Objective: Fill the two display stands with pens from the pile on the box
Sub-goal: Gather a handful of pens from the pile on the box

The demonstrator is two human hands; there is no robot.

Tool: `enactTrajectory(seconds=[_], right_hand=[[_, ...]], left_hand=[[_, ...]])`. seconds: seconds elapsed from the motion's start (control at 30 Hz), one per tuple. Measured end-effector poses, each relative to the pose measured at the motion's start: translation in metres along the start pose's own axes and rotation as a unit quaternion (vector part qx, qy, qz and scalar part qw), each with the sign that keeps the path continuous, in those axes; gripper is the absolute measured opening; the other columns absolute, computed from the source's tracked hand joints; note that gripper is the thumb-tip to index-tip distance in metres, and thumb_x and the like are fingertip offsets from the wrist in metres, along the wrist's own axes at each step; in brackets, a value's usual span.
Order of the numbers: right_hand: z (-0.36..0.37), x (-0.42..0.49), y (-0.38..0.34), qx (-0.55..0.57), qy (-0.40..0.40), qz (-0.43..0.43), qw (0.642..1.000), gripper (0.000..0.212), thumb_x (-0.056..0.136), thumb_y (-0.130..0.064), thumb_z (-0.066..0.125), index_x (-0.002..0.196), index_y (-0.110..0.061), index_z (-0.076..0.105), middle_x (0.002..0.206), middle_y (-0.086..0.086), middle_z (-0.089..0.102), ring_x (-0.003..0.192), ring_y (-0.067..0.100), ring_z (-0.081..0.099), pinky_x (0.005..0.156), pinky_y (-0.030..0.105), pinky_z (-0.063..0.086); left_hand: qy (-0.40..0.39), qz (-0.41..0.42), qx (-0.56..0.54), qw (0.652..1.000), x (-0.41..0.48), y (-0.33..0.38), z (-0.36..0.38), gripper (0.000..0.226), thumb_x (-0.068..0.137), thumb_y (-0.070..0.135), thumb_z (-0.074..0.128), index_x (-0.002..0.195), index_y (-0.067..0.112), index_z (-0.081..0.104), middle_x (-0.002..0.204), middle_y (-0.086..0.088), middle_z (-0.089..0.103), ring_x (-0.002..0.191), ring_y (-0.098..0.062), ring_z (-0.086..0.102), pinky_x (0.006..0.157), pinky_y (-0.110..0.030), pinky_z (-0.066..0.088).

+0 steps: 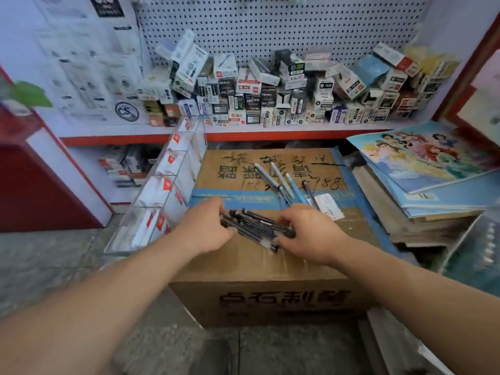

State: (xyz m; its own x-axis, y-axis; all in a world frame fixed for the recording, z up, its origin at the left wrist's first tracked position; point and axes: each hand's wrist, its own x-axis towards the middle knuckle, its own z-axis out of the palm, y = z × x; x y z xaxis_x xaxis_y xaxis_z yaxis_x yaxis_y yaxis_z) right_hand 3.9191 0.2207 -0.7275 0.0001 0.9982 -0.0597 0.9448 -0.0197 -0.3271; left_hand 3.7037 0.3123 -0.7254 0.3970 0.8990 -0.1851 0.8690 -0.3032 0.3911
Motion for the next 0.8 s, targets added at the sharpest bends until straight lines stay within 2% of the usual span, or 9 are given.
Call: enactTrajectory(seconds=[0.1, 0.23, 0.33, 0.47, 0.53, 0.6, 0.7, 0.73, 0.8], right_hand=[[0.011, 0.005, -0.011, -0.012, -0.013, -0.031, 0.999, 0.03, 0.09, -0.047, 0.071, 0.112, -0.027, 0.067, 0.108, -0.006, 0.058, 0.102, 0.014, 0.057, 0.088, 0.03, 0.051], [0.025, 0.008, -0.023, -0.038, -0.026, -0.053, 0.998, 0.031, 0.09, -0.052, 0.068, 0.113, -0.031, 0.066, 0.113, -0.009, 0.055, 0.109, 0.013, 0.054, 0.092, 0.035, 0.053], [0.029, 0.014, -0.031, -0.06, -0.029, -0.023, 0.997, 0.031, 0.09, -0.055, 0.067, 0.108, -0.03, 0.067, 0.106, -0.007, 0.055, 0.102, 0.013, 0.054, 0.087, 0.036, 0.055], [0.031, 0.021, -0.038, -0.056, -0.048, 0.033, 0.997, 0.02, 0.096, -0.044, 0.065, 0.099, -0.025, 0.068, 0.099, -0.004, 0.065, 0.09, 0.016, 0.063, 0.08, 0.038, 0.06], [0.032, 0.023, -0.04, -0.072, -0.052, 0.048, 0.995, 0.017, 0.098, -0.039, 0.061, 0.099, -0.023, 0.066, 0.099, -0.001, 0.066, 0.088, 0.018, 0.064, 0.079, 0.039, 0.06], [0.029, 0.021, -0.042, -0.039, -0.041, 0.059, 0.997, 0.015, 0.098, -0.037, 0.06, 0.097, -0.023, 0.066, 0.094, -0.003, 0.067, 0.083, 0.013, 0.064, 0.073, 0.032, 0.059], [0.02, 0.013, -0.045, 0.107, -0.007, 0.07, 0.992, 0.013, 0.097, -0.036, 0.065, 0.089, -0.027, 0.069, 0.082, -0.01, 0.067, 0.076, 0.004, 0.062, 0.064, 0.02, 0.051], [0.017, 0.009, -0.047, 0.144, -0.002, 0.065, 0.987, 0.013, 0.096, -0.036, 0.066, 0.086, -0.028, 0.069, 0.081, -0.009, 0.068, 0.075, 0.005, 0.062, 0.064, 0.021, 0.052], [0.017, 0.003, -0.05, 0.173, -0.011, 0.043, 0.984, 0.012, 0.095, -0.035, 0.069, 0.084, -0.03, 0.069, 0.08, -0.008, 0.069, 0.075, 0.005, 0.063, 0.066, 0.023, 0.055]], left_hand=[[-0.007, 0.004, 0.021, 1.0, -0.006, -0.008, 0.002, 0.035, 0.089, 0.043, 0.072, 0.109, 0.024, 0.05, 0.091, 0.002, 0.057, 0.083, -0.017, 0.056, 0.06, -0.032, 0.037], [-0.001, 0.004, 0.02, 1.0, -0.011, -0.013, 0.005, 0.04, 0.088, 0.043, 0.073, 0.115, 0.026, 0.049, 0.105, 0.004, 0.054, 0.094, -0.017, 0.057, 0.074, -0.035, 0.05], [0.003, 0.011, 0.016, 1.0, -0.013, -0.012, 0.007, 0.043, 0.087, 0.044, 0.074, 0.117, 0.025, 0.048, 0.109, 0.005, 0.05, 0.099, -0.018, 0.055, 0.082, -0.035, 0.051], [0.0, 0.021, 0.025, 0.999, -0.015, -0.014, 0.011, 0.045, 0.089, 0.044, 0.073, 0.12, 0.022, 0.049, 0.109, 0.004, 0.048, 0.098, -0.018, 0.052, 0.079, -0.031, 0.044], [0.003, 0.021, 0.024, 1.0, -0.016, -0.015, 0.011, 0.04, 0.089, 0.044, 0.072, 0.116, 0.023, 0.051, 0.11, 0.005, 0.049, 0.1, -0.017, 0.052, 0.081, -0.031, 0.045], [0.012, 0.012, 0.003, 1.0, -0.017, -0.014, 0.01, 0.03, 0.091, 0.043, 0.07, 0.11, 0.023, 0.056, 0.11, 0.005, 0.055, 0.099, -0.017, 0.055, 0.085, -0.034, 0.051], [-0.009, -0.019, -0.134, 0.991, -0.016, -0.012, 0.008, 0.026, 0.096, 0.045, 0.063, 0.099, 0.02, 0.071, 0.098, 0.0, 0.071, 0.091, -0.018, 0.067, 0.087, -0.042, 0.058], [-0.034, -0.034, -0.226, 0.973, -0.017, -0.011, 0.008, 0.027, 0.098, 0.044, 0.061, 0.099, 0.02, 0.073, 0.097, -0.002, 0.074, 0.091, -0.018, 0.07, 0.087, -0.044, 0.06], [-0.09, -0.07, -0.395, 0.911, -0.022, -0.007, 0.007, 0.02, 0.101, 0.037, 0.061, 0.108, 0.02, 0.071, 0.106, -0.006, 0.075, 0.098, -0.019, 0.073, 0.091, -0.045, 0.061]])
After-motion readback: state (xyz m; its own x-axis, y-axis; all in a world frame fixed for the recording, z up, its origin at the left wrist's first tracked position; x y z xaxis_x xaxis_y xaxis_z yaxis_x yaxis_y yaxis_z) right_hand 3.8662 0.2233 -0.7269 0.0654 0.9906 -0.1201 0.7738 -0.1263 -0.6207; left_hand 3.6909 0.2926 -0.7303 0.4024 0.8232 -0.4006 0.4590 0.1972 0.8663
